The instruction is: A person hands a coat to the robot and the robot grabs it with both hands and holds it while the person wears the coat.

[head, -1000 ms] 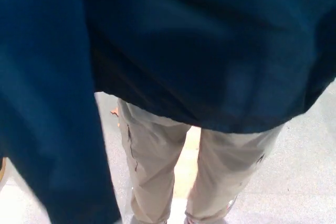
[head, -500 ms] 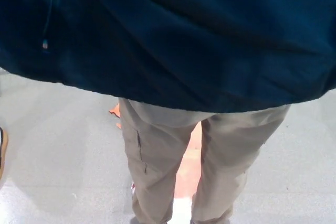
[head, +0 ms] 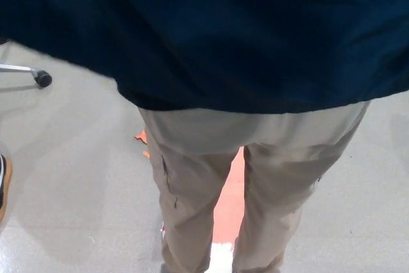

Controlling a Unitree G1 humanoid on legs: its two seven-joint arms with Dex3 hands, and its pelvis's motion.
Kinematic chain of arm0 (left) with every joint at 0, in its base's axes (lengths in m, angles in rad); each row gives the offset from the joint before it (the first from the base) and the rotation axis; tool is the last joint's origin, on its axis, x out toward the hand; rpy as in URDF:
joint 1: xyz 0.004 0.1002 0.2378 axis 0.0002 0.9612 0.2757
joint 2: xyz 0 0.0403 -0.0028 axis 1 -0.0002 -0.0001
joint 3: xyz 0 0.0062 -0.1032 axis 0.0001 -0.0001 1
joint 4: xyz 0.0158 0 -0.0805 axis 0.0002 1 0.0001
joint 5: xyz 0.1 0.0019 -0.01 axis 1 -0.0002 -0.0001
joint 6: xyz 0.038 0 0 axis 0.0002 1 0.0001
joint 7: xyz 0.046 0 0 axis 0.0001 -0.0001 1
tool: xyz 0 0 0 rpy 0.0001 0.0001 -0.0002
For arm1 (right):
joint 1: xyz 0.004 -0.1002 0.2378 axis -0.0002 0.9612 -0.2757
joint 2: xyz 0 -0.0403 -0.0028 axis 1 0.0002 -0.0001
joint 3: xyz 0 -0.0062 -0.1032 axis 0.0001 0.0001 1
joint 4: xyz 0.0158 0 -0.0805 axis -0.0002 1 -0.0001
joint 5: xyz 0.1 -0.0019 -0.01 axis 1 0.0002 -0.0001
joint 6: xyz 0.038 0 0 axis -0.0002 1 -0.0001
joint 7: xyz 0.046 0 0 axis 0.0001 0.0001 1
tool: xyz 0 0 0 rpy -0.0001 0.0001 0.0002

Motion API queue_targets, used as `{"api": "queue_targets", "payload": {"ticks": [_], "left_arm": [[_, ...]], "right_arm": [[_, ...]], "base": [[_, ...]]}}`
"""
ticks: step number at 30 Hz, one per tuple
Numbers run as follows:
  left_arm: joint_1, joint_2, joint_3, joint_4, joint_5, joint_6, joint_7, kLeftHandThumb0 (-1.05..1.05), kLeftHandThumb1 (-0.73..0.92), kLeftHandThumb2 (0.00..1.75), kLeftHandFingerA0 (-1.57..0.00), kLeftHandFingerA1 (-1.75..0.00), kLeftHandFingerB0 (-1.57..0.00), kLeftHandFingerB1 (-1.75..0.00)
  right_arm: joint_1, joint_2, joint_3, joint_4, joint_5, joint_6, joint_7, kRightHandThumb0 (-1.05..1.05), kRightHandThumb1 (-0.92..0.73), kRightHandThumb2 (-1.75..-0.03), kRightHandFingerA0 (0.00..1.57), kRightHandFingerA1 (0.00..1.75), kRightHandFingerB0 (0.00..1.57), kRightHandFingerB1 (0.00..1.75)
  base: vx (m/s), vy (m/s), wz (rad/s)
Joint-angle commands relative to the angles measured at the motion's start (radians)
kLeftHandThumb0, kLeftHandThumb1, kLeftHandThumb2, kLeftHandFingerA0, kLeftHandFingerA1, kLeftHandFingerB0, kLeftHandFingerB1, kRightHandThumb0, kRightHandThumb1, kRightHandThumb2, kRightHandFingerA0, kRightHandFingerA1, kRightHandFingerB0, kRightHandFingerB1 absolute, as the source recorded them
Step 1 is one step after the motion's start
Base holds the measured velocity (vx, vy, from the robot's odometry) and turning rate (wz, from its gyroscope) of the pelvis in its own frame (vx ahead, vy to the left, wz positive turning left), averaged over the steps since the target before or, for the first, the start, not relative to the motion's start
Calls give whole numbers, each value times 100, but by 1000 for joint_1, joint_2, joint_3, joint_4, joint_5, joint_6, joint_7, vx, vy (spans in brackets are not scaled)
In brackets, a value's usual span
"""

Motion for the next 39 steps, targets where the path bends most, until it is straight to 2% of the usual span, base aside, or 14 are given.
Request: {"api": "queue_targets", "payload": {"ticks": [1, 2, 3, 4, 5, 6, 8, 25, 30, 32, 33, 34, 35, 39], "left_arm": [[-6, 45, 19, 9, -13, 47, -2, -40, 84, 66, -99, -175, -80, -164], [-6, 44, 22, 9, -16, 46, -6, -40, 84, 66, -99, -175, -80, -164], [-12, 43, 9, 12, -3, 71, -54, -66, 88, 66, -60, -64, -56, -46], [-14, 43, 3, 13, 3, 83, -75, -66, 88, 66, -60, -64, -56, -46], [-17, 39, 10, 15, -8, 106, -125, -37, 47, 107, -1, -50, 0, -47], [-16, 34, 25, 16, -26, 114, -153, -86, 72, 107, 0, -18, -8, -22], [-14, 28, 47, 14, -49, 119, -181, -101, 78, 109, 0, -1, 0, 0], [111, 112, 156, -136, -101, 73, -110, -98, 92, 122, 0, -4, 0, -1], [497, 254, 318, -618, -183, 74, -159, -76, 92, 92, 0, 0, 0, 0], [762, 283, 445, -905, -238, 82, -165, -82, 92, 122, 0, -14, 0, -11], [862, 278, 496, -1001, -249, 82, -160, -79, 92, 122, 0, -16, 0, -14], [944, 270, 537, -1078, -255, 85, -153, -79, 92, 122, 0, -16, 0, -14], [1102, 231, 610, -1231, -242, 105, -148, -77, 91, 122, 0, -17, 0, -16], [1473, 81, 762, -1548, -226, 82, -126, -77, 87, 118, 0, -17, -1, -19]], "right_arm": [[-5, -45, 12, 17, -17, 68, 6, -50, -74, -63, 85, 131, 82, 95], [-7, -46, 17, 18, -21, 74, 11, -50, -74, -63, 85, 131, 82, 95], [-18, -48, 29, 23, -24, 93, 102, -74, -75, -64, 27, 35, 27, 30], [-22, -49, 34, 26, -24, 101, 141, -74, -75, -64, 27, 35, 27, 30], [-26, -48, 28, 29, -8, 111, 198, -87, -64, -98, 0, 7, 5, 14], [-23, -49, 26, 27, -2, 107, 203, -92, -65, -97, 0, 1, 1, 5], [-16, -50, 12, 24, 15, 97, 209, -93, -66, -96, 0, 0, 0, 1], [123, -135, -130, -184, 116, -137, 87, -97, -84, -112, 0, 3, 0, 0], [549, -205, -357, -701, 316, -276, 96, -84, -76, -108, 0, 11, 0, 10], [821, -185, -493, -1039, 378, -234, 108, -86, -80, -110, 0, 9, 0, 7], [914, -162, -539, -1158, 390, -224, 112, -76, -91, -66, 0, 10, 0, 11], [981, -139, -572, -1246, 402, -220, 114, -76, -91, -66, 0, 10, 0, 11], [1114, -73, -629, -1400, 341, -230, 68, -80, -77, -110, 0, 21, 0, 15], [1388, 83, -660, -1646, 235, -260, -22, -76, -73, -111, 0, 22, 2, 25]], "base": [[0, 0, 0], [0, 0, 0], [0, 0, 0], [0, 0, 0], [0, 0, 0], [0, 0, 0], [0, 0, 0], [0, 0, 0], [0, 0, 0], [0, 0, 0], [0, 0, 0], [0, 0, 0], [0, 0, 0], [0, 0, 0]]}}
